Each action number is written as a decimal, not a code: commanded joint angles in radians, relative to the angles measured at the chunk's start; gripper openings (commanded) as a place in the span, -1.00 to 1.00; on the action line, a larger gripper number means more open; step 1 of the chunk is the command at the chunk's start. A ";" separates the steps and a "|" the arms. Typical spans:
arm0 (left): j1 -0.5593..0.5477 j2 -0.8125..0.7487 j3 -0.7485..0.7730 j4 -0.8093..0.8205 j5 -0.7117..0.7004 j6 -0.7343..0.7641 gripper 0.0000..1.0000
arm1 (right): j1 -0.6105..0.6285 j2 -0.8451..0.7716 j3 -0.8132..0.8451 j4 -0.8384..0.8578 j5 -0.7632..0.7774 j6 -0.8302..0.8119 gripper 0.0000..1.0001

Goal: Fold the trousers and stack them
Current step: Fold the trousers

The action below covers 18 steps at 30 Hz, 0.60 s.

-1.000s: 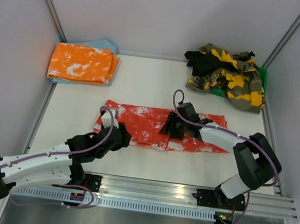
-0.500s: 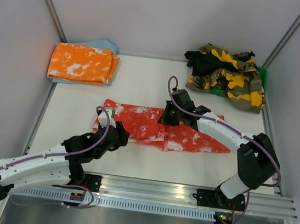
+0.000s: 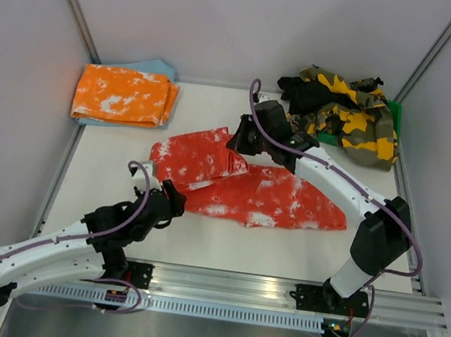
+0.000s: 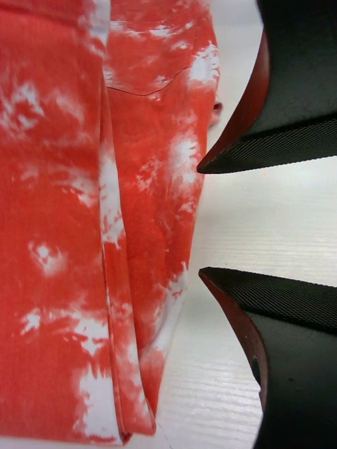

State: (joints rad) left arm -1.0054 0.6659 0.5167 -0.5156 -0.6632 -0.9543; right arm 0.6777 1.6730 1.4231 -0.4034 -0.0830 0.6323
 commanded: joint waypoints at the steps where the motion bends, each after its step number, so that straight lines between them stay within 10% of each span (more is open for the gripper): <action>1: 0.010 -0.055 -0.001 -0.101 -0.104 -0.122 0.27 | 0.002 0.016 0.065 -0.003 0.026 -0.048 -1.00; 18: 0.040 -0.011 0.097 -0.245 -0.108 -0.205 0.59 | -0.021 -0.022 -0.142 -0.069 -0.007 0.237 -1.00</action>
State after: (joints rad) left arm -0.9737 0.6434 0.5686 -0.7414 -0.7753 -1.1263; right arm 0.6708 1.7008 1.2327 -0.4149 -0.0963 0.8104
